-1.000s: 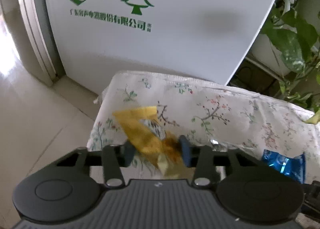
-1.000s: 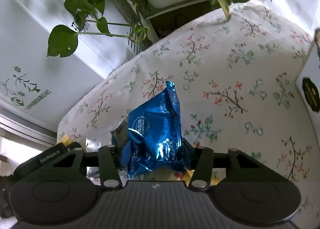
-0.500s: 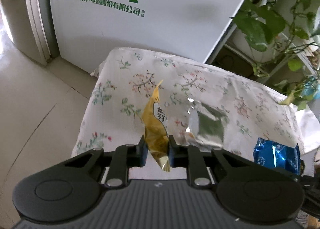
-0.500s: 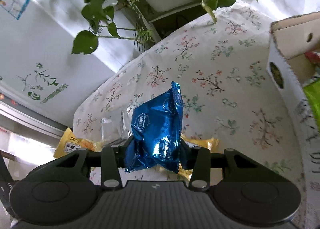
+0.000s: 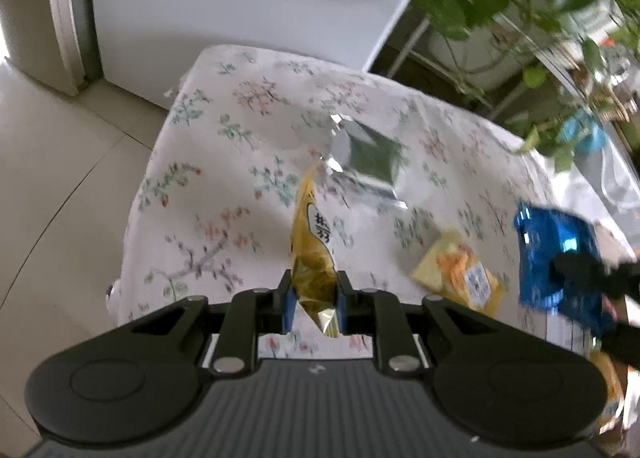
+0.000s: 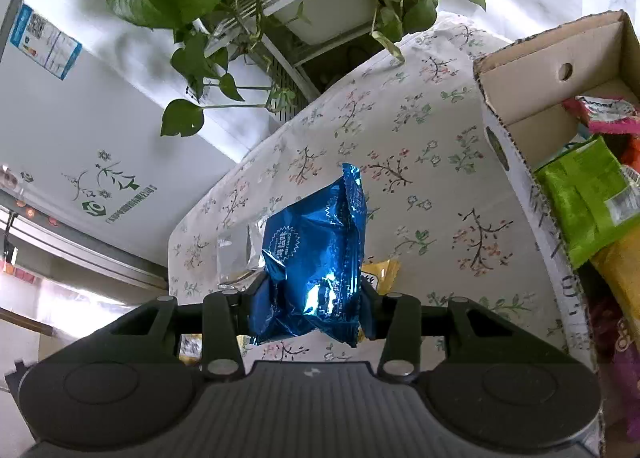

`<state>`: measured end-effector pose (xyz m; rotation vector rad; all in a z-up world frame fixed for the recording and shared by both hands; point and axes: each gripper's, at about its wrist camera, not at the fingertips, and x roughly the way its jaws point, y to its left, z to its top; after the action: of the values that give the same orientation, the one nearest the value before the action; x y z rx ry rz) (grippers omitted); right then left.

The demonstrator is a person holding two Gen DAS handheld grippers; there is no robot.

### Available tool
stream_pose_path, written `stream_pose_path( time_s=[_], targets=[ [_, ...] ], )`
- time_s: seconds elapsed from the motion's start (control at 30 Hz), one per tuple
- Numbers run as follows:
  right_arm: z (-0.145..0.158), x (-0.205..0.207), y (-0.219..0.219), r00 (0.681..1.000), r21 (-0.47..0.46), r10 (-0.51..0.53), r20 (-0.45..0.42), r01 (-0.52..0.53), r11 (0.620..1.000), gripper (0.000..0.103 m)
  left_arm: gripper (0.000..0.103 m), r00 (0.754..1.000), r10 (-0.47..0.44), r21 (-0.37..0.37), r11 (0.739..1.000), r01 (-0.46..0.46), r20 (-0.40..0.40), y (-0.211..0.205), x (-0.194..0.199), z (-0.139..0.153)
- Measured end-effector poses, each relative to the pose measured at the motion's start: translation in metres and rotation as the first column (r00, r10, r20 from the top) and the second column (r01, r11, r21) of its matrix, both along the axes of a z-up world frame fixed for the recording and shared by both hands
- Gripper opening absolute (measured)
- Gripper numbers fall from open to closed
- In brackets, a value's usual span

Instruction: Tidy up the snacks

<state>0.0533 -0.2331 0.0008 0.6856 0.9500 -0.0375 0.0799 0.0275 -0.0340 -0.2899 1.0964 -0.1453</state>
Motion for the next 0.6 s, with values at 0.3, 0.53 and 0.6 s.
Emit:
stream_pose_path(
  time_s=[0.3, 0.53, 0.6],
  targets=[
    [0.004, -0.003, -0.003, 0.999, -0.035, 0.046, 0.005, -0.046, 0.998, 0.05, 0.059, 0.998, -0.034, 0.035, 0.999, 0.033, 0.047, -0.001, -0.027, 0.002],
    [0.007, -0.004, -0.004, 0.999, -0.03, 0.042, 0.018, -0.042, 0.999, 0.05, 0.078, 0.995, -0.007, 0.07, 0.998, 0.0, 0.101, 0.005, -0.018, 0.009],
    [0.008, -0.004, -0.004, 0.999, -0.027, 0.046, 0.021, -0.045, 0.999, 0.05, 0.078, 0.996, -0.017, 0.08, 0.997, 0.01, 0.092, 0.003, -0.017, 0.005]
  ],
)
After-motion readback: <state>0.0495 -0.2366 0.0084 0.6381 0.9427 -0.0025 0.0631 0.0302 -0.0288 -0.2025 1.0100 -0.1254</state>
